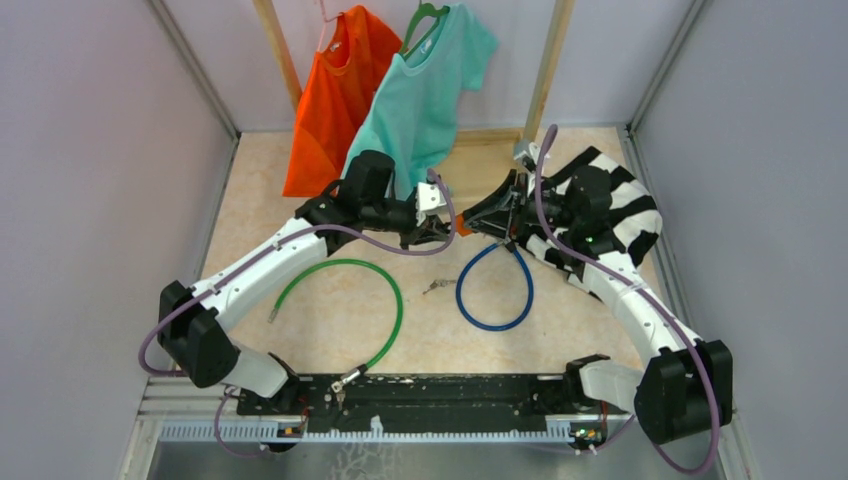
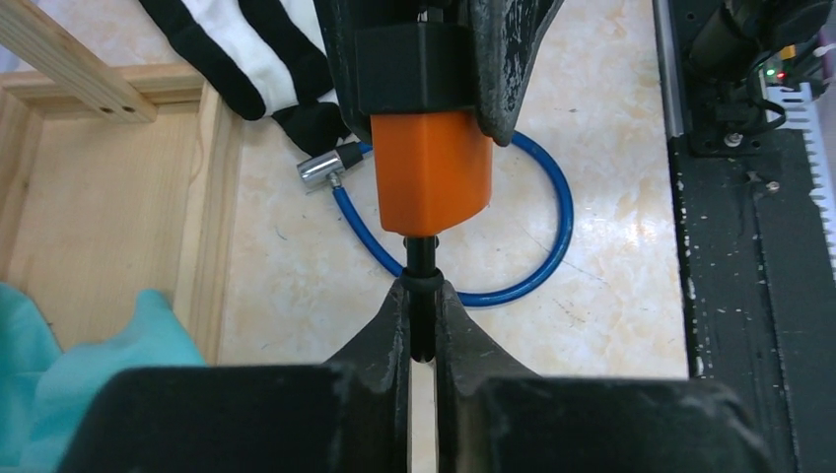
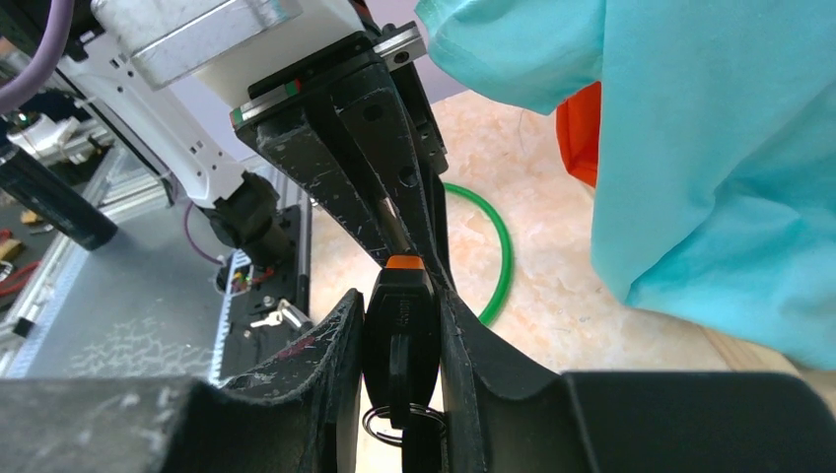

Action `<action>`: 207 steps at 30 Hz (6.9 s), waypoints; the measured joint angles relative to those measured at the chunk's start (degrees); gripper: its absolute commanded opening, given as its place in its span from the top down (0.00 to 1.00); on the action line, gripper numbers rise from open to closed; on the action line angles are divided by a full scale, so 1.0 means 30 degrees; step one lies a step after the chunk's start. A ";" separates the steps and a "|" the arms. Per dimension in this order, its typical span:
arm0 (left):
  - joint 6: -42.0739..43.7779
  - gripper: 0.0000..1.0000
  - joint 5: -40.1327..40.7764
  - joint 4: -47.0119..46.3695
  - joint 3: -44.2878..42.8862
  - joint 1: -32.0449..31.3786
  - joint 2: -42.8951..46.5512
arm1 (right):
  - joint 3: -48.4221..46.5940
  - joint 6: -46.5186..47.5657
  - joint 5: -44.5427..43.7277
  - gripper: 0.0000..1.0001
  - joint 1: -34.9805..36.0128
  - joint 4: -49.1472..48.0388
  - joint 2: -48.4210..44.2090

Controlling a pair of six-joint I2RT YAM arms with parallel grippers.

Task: Lock with the key
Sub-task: Lock the lock.

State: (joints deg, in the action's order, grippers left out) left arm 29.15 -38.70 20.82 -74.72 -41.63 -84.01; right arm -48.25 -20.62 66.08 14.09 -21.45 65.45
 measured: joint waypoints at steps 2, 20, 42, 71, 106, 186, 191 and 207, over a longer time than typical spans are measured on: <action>-0.0109 1.00 -0.0175 0.0182 0.0000 0.0029 0.0000 | 0.0000 0.0838 0.0160 1.00 0.0000 0.0240 0.0000; 0.0605 1.00 -0.0372 0.3854 -0.0954 -0.0044 -0.0401 | -0.0437 1.1147 0.0474 0.55 0.0903 0.7941 -0.0401; 0.1304 1.00 -0.0386 0.4393 -0.1297 -0.0168 -0.0495 | -0.1807 1.3194 -0.1166 0.49 0.2266 1.0746 -0.0080; 0.1370 0.70 -0.0415 0.4197 -0.1297 -0.0124 -0.0430 | -0.1545 1.0979 -0.1056 1.00 0.2208 0.9428 0.0087; -0.5799 0.56 -0.6149 -0.4517 0.0576 0.2084 0.0597 | 0.2834 -0.3453 0.1086 1.00 -0.0882 -0.7337 -0.1020; -0.9967 1.00 -0.4714 -0.4131 0.0546 0.1851 -0.0794 | 0.2652 0.2907 -0.0357 0.92 -0.0029 -0.1224 -0.0408; -0.9063 1.00 -0.4554 -0.3351 0.0197 0.1800 -0.1013 | 0.2652 0.3016 -0.0357 0.95 -0.0015 -0.0619 -0.0372; -0.8699 1.00 -0.5093 -0.3570 -0.0226 0.1581 -0.1428 | 0.4444 -0.0794 -0.0605 1.00 0.0182 -0.5275 -0.0022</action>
State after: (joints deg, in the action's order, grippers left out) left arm 3.05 -53.98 10.11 -75.40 -36.88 -88.29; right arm -34.92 -23.00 64.27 14.63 -37.28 65.39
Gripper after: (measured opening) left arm 0.020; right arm 0.296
